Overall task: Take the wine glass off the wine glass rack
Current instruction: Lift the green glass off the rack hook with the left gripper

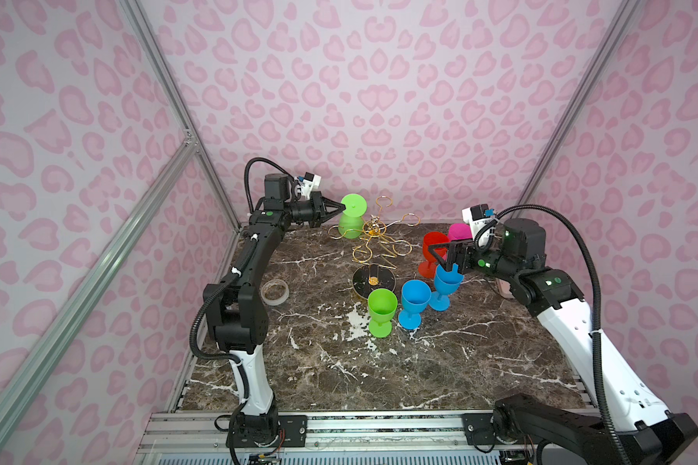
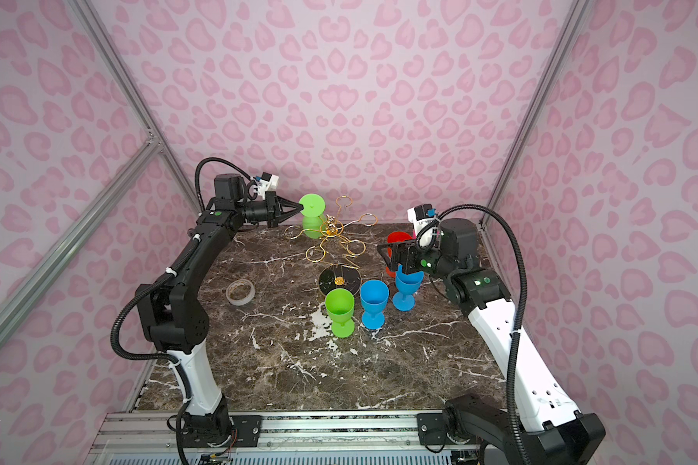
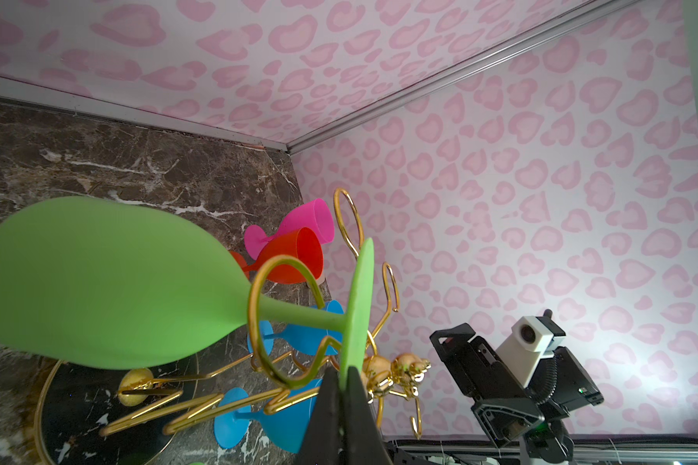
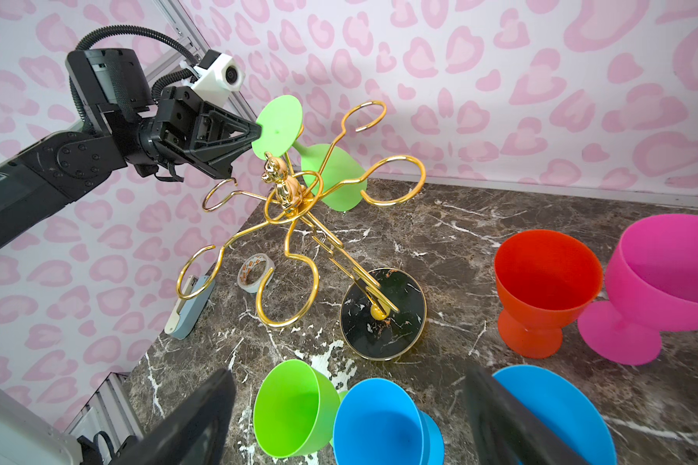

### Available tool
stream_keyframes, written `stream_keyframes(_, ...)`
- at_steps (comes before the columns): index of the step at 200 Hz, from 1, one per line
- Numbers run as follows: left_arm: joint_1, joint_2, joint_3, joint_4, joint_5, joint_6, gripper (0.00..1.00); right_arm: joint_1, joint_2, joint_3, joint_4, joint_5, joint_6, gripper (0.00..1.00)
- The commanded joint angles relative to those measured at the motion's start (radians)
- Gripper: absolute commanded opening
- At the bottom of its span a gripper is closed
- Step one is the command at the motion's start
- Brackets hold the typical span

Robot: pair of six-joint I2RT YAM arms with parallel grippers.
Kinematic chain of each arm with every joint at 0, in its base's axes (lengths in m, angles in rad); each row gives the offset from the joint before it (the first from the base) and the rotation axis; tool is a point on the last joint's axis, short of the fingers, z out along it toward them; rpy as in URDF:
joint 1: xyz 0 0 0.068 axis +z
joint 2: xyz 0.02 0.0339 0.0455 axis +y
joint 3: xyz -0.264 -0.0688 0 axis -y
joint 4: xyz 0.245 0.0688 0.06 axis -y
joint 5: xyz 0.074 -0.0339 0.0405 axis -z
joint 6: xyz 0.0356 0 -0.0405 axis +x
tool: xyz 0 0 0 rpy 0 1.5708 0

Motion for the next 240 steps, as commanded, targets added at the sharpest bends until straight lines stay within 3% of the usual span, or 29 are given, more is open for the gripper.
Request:
stream_keyframes(1,-0.005,0.001,0.026,0.020,0.023,0.004,0.03,0.001,-0.002,-0.005,0.017,-0.002,-0.002,0.90)
stream_keyframes(240,-0.007,-0.002,0.021,-0.019,0.036,0.028,0.03,-0.003,-0.016,-0.022,0.017,0.006,-0.009,0.91)
